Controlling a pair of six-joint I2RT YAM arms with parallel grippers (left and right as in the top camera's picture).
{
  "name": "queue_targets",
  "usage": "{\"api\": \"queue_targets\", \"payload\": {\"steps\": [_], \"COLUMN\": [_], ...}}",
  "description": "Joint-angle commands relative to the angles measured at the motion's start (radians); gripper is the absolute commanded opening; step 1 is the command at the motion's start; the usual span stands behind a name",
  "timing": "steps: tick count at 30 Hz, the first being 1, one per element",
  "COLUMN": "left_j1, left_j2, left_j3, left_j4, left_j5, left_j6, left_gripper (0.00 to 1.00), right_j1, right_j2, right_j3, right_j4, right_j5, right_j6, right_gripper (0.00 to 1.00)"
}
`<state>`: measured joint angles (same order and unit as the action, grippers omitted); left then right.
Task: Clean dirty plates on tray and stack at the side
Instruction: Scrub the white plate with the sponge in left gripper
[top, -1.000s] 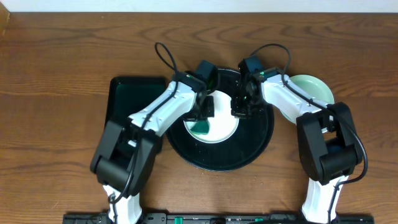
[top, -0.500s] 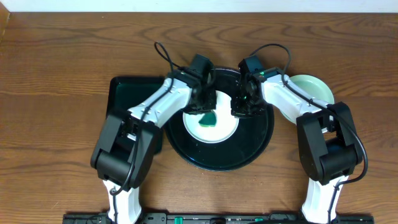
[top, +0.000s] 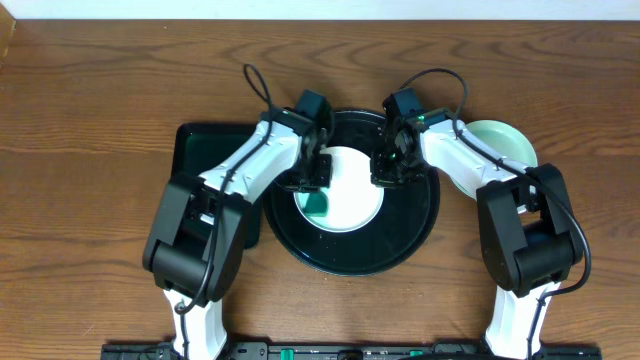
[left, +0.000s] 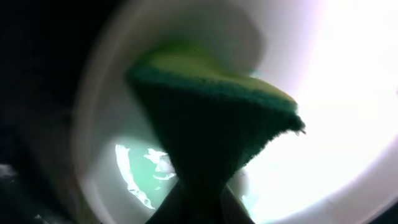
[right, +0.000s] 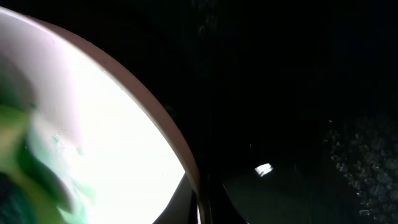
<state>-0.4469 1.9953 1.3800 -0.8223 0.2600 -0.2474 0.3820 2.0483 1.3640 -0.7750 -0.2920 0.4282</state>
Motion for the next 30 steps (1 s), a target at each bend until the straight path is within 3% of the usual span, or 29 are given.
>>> {"api": "queue_targets", "payload": {"steps": [1, 6, 10, 13, 16, 18, 24, 26, 30], "left_j1": [-0.055, -0.074, -0.069, -0.069, -0.069, -0.075, -0.102, -0.106, -0.105], "left_j2": [0.019, 0.019, 0.019, 0.019, 0.019, 0.019, 0.019, 0.019, 0.019], "left_j3": [-0.027, -0.026, -0.026, -0.026, -0.026, -0.026, -0.026, -0.026, -0.026], "left_j4": [-0.001, 0.092, 0.140, 0.108, 0.047, 0.007, 0.026, 0.049, 0.120], "left_j5": [0.163, 0.097, -0.207, -0.455, -0.496, -0.473, 0.076, 0.235, 0.329], "left_j6": [0.170, 0.150, -0.065, -0.314, -0.433, -0.441, 0.022, 0.118, 0.142], "left_gripper": [0.07, 0.07, 0.07, 0.07, 0.07, 0.07, 0.07, 0.07, 0.07], "right_j1": [0.013, 0.013, 0.012, 0.012, 0.012, 0.012, 0.013, 0.013, 0.013], "right_j2": [0.039, 0.039, 0.039, 0.039, 0.039, 0.039, 0.039, 0.039, 0.039], "right_j3": [-0.023, -0.023, -0.023, -0.023, -0.024, -0.024, -0.024, -0.024, -0.024], "right_j4": [0.010, 0.009, 0.010, 0.009, 0.009, 0.010, 0.015, 0.016, 0.015], "right_j5": [-0.002, -0.001, -0.001, -0.001, 0.000, 0.000, -0.001, -0.001, -0.002], "right_j6": [0.001, 0.000, 0.001, 0.000, -0.007, -0.007, -0.006, -0.006, -0.006], "right_gripper": [0.01, 0.01, 0.01, 0.01, 0.01, 0.01, 0.01, 0.01, 0.01]}}
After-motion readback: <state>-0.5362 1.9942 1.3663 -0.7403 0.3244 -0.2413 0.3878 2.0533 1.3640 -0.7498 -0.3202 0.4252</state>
